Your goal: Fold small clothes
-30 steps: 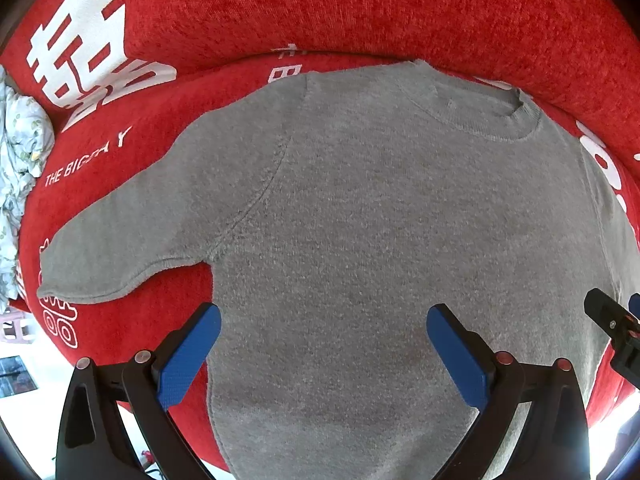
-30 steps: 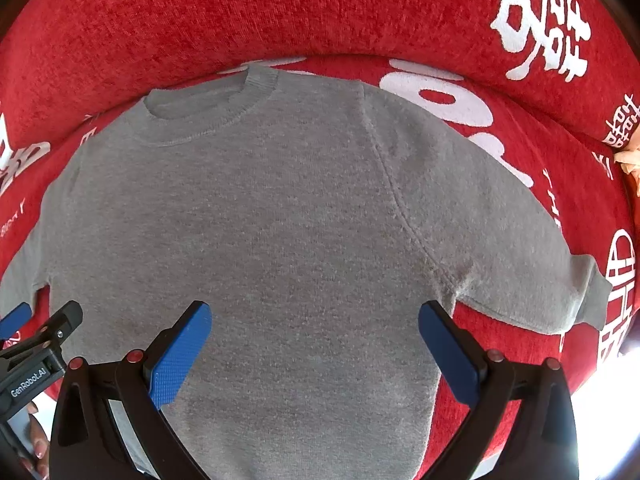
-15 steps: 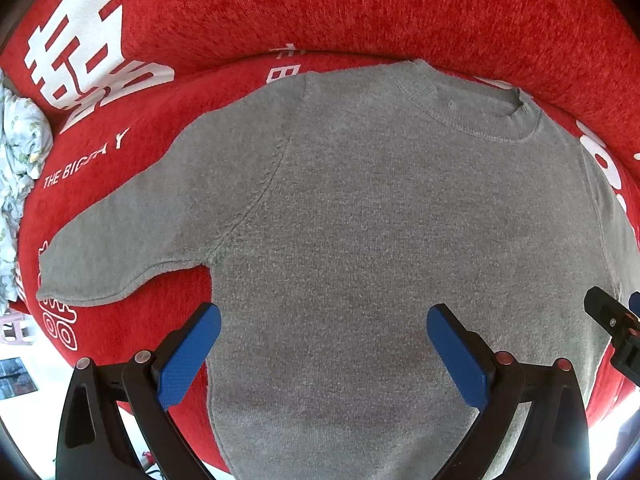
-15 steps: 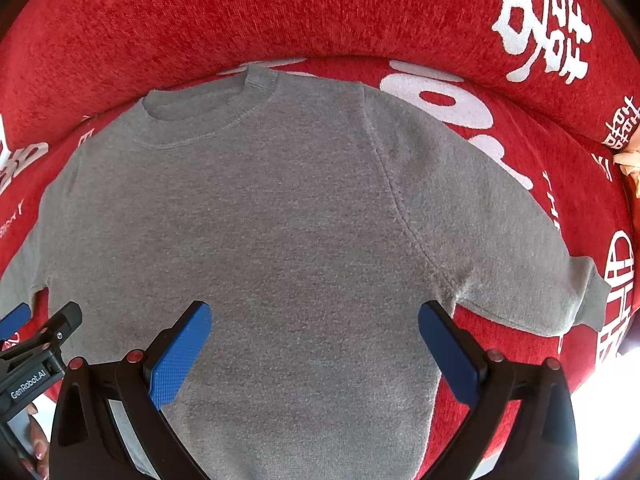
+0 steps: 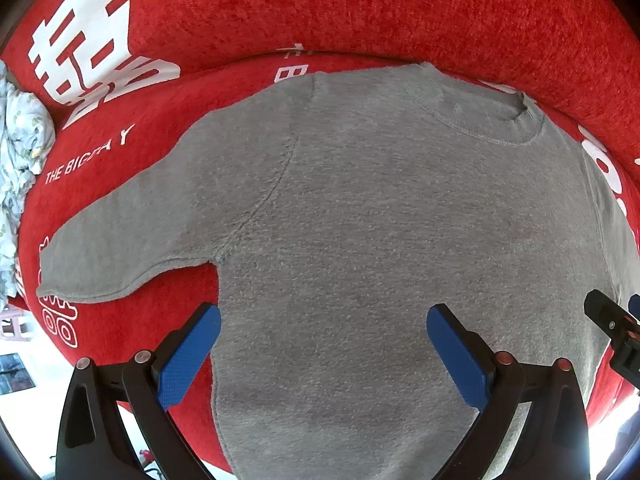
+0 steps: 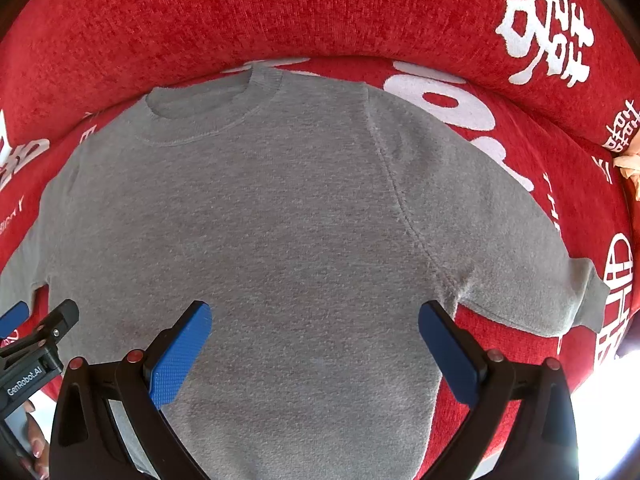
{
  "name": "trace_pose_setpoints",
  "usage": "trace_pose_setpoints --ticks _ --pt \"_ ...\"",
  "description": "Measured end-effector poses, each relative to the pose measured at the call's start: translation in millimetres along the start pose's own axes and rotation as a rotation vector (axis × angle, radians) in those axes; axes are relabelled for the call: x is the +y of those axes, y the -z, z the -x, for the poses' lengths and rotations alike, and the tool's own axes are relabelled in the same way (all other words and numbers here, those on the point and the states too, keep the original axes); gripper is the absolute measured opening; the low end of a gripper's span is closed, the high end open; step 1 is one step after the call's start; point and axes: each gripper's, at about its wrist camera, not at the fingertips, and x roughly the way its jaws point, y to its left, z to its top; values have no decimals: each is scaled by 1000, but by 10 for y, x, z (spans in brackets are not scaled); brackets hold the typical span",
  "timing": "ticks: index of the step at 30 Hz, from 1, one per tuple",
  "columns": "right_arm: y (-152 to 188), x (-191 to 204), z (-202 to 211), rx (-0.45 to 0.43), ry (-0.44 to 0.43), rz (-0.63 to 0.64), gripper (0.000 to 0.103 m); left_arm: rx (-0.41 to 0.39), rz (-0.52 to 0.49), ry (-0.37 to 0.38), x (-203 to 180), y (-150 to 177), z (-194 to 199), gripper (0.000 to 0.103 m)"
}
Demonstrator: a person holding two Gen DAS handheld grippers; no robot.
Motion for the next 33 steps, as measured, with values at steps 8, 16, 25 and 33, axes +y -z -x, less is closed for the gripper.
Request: trace_pose_setpoints --ticks 8,16,25,33 --pt "-10 3 -8 8 -14 -2 103 -2 4 4 36 9 6 103" --pt "-13 22 -7 6 -6 1 103 -3 4 9 76 7 17 103" --pt "-17 24 3 -1 -10 -2 103 -10 8 13 88 -7 21 103" --pt "-15 41 7 2 -4 0 103 -10 13 24 110 -9 11 103"
